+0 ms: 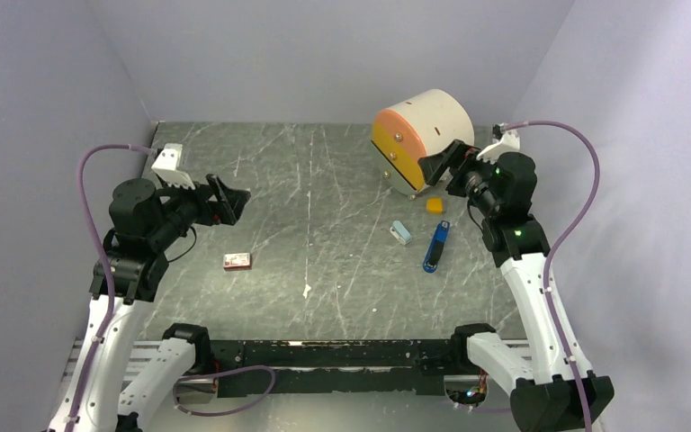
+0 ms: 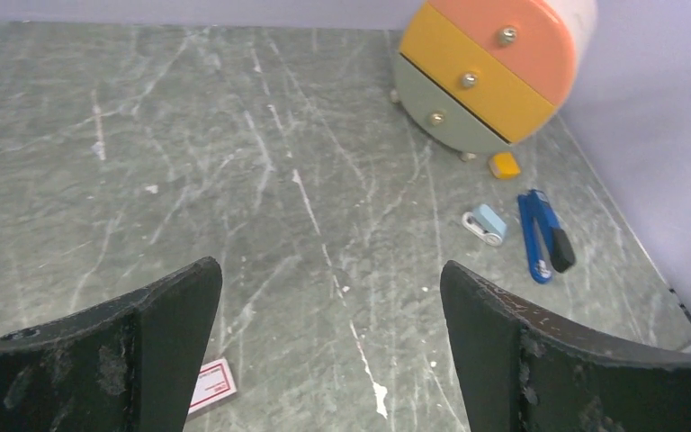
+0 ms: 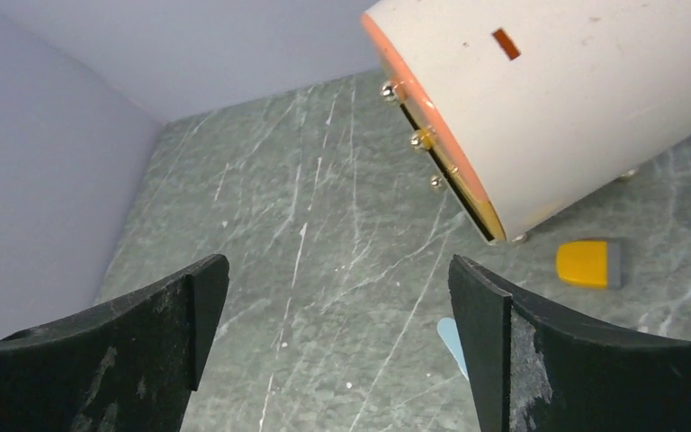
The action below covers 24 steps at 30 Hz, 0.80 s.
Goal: Load the staples into the stapler
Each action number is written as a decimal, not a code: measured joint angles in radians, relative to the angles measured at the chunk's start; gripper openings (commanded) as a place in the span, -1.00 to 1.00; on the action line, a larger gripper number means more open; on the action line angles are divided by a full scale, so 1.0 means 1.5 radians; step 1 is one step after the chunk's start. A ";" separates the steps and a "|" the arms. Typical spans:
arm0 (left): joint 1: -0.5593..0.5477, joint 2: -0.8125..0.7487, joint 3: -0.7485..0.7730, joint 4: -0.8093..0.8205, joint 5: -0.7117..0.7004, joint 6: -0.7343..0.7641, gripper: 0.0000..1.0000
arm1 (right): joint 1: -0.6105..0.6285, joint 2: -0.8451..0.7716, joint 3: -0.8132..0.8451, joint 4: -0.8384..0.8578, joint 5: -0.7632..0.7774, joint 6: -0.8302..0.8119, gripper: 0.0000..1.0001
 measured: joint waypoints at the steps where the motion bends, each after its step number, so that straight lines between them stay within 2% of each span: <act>1: 0.001 -0.005 -0.005 0.005 0.014 -0.001 0.93 | -0.001 -0.006 -0.013 0.011 -0.010 0.004 0.98; 10: 0.002 -0.019 -0.052 0.075 0.153 -0.016 0.93 | 0.004 -0.026 -0.096 0.121 -0.142 0.034 0.94; 13: 0.001 -0.020 -0.060 0.088 0.176 -0.019 0.94 | 0.034 -0.014 -0.097 0.156 -0.160 0.040 0.82; 15: 0.000 -0.021 -0.062 0.091 0.177 -0.020 0.94 | 0.090 0.001 -0.097 0.181 -0.148 0.038 0.72; 18: 0.000 -0.021 -0.061 0.085 0.159 -0.025 0.93 | 0.204 0.033 -0.106 0.213 -0.113 0.035 0.66; 24: 0.000 -0.043 -0.061 0.059 0.113 -0.025 0.94 | 0.362 0.143 -0.114 0.265 -0.040 0.033 0.76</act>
